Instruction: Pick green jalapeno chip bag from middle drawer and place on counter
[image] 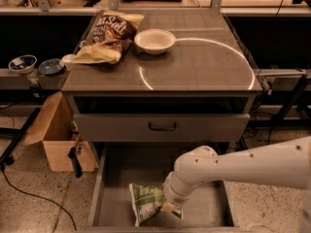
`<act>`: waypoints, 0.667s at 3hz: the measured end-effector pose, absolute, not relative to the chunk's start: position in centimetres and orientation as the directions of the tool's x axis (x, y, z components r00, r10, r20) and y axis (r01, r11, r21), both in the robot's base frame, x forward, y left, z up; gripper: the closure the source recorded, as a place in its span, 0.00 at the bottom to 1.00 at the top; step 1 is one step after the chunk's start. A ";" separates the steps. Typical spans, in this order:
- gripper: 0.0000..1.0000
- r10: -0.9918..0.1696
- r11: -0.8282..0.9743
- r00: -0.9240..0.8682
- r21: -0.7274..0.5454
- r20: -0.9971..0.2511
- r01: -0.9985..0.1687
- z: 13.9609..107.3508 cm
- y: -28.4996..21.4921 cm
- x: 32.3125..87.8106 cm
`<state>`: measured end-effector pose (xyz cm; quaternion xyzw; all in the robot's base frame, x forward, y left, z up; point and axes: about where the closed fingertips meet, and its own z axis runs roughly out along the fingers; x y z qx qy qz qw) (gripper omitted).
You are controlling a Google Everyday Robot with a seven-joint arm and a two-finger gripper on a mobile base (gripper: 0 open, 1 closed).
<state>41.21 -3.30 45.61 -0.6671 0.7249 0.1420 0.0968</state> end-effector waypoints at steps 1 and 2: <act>1.00 -0.932 -0.031 0.017 0.032 -0.362 -0.999 50.4 -3.3 40.1; 1.00 -0.919 -0.148 0.156 -0.048 -0.363 -0.988 56.7 -3.2 39.2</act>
Offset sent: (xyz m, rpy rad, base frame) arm -0.0228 0.0028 0.1203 0.0681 -0.1244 0.2563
